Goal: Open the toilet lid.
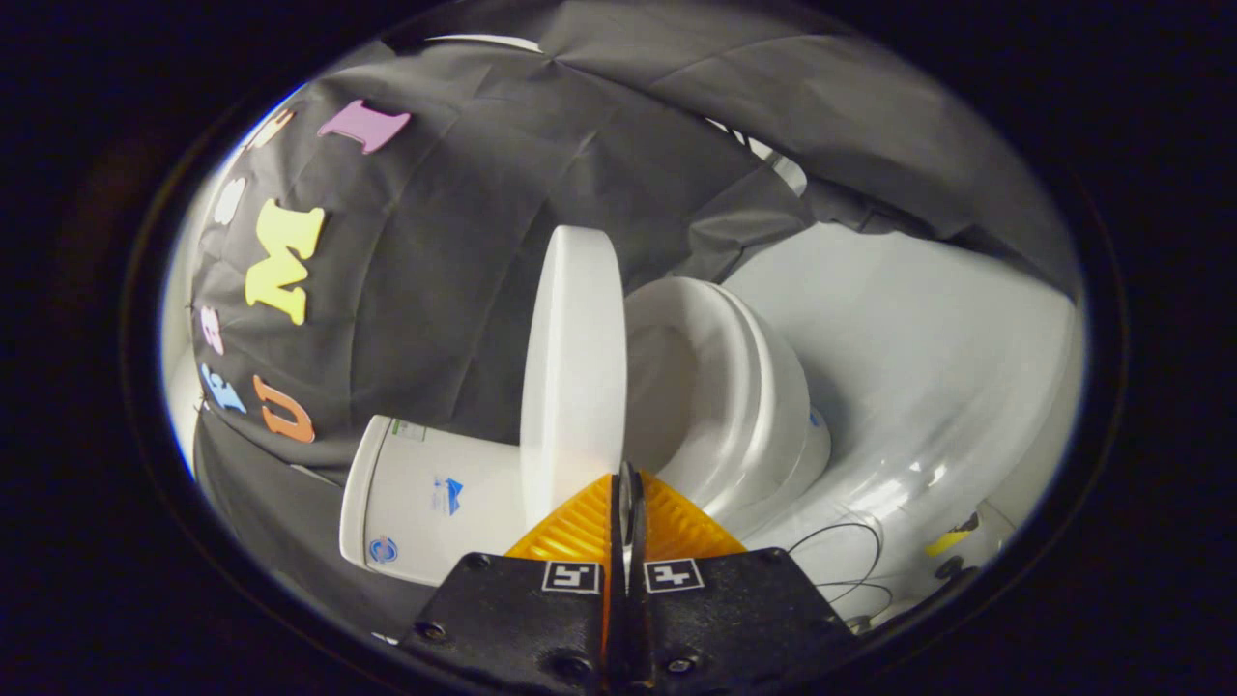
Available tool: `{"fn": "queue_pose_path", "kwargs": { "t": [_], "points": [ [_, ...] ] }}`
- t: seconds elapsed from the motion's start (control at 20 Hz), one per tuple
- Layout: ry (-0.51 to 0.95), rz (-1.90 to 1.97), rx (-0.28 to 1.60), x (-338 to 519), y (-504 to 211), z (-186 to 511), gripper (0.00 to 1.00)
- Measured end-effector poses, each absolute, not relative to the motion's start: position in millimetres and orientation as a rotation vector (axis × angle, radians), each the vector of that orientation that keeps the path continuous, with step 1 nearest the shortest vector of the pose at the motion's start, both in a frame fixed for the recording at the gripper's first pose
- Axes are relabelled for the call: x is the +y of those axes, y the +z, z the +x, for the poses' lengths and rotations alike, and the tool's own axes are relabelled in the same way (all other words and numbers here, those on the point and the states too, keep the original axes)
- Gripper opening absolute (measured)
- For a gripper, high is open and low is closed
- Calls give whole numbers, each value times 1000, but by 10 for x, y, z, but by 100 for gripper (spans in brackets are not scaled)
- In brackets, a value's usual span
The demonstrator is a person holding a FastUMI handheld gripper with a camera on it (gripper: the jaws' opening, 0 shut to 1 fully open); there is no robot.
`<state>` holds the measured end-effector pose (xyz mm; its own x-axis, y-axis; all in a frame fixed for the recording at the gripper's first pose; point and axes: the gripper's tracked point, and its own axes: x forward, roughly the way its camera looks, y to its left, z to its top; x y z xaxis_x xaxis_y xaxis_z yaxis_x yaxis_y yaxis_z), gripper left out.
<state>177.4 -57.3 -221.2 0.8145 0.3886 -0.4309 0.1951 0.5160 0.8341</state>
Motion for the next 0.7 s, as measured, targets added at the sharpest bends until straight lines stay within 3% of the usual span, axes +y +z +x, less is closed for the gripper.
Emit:
{"fn": "queue_pose_path", "kwargs": {
  "t": [0.7],
  "points": [
    [106, 917, 587, -365, -1703, 1718, 4]
  ]
}}
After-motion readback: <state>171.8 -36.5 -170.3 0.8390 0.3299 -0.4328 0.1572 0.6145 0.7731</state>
